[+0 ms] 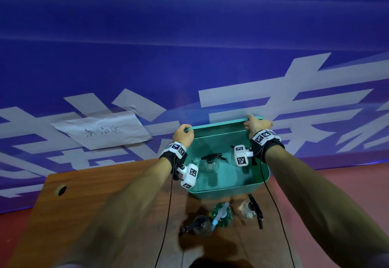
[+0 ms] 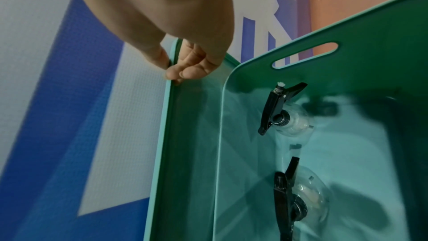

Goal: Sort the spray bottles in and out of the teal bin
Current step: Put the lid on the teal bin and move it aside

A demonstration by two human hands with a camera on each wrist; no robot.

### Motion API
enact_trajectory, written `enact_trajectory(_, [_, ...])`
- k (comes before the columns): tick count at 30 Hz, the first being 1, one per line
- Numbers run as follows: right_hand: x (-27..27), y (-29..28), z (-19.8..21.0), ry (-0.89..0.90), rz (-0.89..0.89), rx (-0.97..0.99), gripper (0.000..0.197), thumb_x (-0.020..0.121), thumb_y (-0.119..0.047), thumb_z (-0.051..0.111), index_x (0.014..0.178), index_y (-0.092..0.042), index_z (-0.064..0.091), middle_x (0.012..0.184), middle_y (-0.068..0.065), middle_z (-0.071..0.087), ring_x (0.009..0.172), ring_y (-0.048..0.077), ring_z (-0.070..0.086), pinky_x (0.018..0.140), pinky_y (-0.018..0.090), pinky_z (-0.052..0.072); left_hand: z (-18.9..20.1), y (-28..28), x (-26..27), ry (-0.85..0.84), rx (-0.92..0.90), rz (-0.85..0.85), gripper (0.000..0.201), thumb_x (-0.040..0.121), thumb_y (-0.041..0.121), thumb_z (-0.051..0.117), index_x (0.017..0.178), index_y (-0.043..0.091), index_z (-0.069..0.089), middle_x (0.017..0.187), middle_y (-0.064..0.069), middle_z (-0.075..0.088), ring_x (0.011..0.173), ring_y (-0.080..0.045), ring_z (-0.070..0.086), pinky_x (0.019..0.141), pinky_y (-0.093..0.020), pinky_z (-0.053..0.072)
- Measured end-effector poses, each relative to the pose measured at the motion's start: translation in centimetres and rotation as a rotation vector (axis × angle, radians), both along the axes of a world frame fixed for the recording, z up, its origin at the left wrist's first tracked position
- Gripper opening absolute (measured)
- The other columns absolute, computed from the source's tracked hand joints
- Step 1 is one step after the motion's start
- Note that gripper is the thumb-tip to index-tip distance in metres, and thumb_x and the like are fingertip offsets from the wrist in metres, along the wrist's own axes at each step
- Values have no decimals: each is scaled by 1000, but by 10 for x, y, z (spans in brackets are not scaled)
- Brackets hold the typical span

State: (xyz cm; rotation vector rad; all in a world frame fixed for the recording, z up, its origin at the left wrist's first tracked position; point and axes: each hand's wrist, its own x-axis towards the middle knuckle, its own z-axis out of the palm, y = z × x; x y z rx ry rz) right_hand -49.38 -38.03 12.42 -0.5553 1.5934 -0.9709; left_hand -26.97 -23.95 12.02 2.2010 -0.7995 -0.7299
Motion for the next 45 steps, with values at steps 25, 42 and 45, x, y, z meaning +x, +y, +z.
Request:
enact_trajectory(25, [-23, 75, 80, -160, -79, -272, 65, 69, -27, 62, 130, -21, 41, 89, 4, 56, 64, 18, 49, 64, 34, 46, 84, 56, -32, 689, -468, 429, 42, 101, 33, 54, 129, 2, 47, 119, -15, 60, 89, -32, 71, 71, -33, 62])
enact_trajectory(42, [-102, 117, 16, 529, 486, -242, 55, 85, -38, 57, 117, 6, 54, 109, 22, 61, 90, 36, 58, 72, 41, 48, 41, 116, -54, 759, -248, 258, 34, 94, -17, 33, 120, -4, 50, 115, -19, 61, 94, -33, 62, 70, -38, 52])
enact_trajectory(45, [-113, 120, 4, 696, 632, -244, 64, 83, -51, 49, 106, 8, 58, 104, 26, 62, 90, 39, 57, 68, 36, 40, 35, 119, -57, 737, -200, 224, 36, 96, -16, 33, 125, -3, 50, 127, -21, 59, 106, -36, 59, 68, -38, 52])
